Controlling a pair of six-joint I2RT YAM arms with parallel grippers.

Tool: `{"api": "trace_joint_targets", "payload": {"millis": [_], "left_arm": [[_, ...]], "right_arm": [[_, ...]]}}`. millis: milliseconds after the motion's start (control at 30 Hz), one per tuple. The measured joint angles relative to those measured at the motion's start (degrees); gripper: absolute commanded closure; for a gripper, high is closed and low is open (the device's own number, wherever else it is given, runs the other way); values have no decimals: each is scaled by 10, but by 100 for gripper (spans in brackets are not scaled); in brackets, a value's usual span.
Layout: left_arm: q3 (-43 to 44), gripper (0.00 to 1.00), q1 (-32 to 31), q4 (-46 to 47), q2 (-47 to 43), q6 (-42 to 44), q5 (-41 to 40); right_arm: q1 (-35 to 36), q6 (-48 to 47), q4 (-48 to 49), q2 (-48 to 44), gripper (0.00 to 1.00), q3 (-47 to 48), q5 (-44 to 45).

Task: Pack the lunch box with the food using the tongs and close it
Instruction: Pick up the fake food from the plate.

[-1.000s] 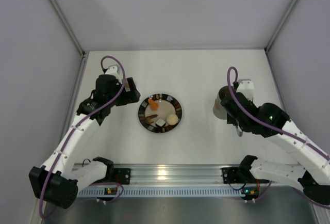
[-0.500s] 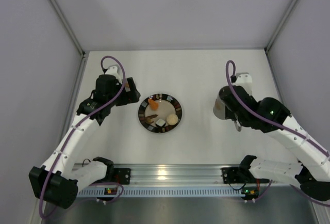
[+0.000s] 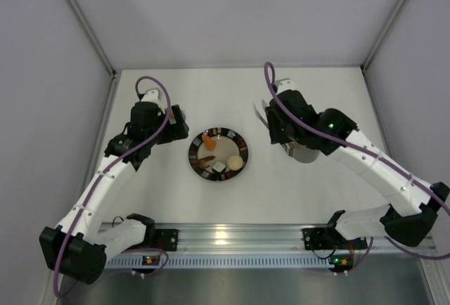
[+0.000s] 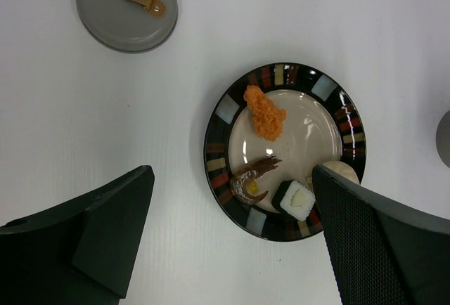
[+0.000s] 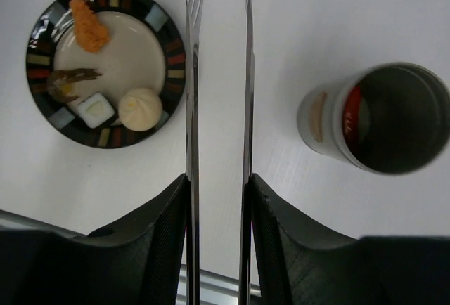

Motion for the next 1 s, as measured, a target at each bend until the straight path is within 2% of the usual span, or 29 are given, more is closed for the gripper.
{"api": "trace_joint_targets", "payload": {"millis": [233,433,700,1000], "left_arm": [[0,1,0,-13,0,-5,-51],[0,1,0,-39,-1,-7,-114],[0,1,3,-56,-9,-7,-149],[-4,1,3,-56,-12,-7,-153]], "right_arm": [[1,-28,137,107,61,-19,-132],[15,-42,207,198,59,-17,-193],[34,-50,232,287,53,5,-224],[40,-52,231,299,52,24,-207]]}}
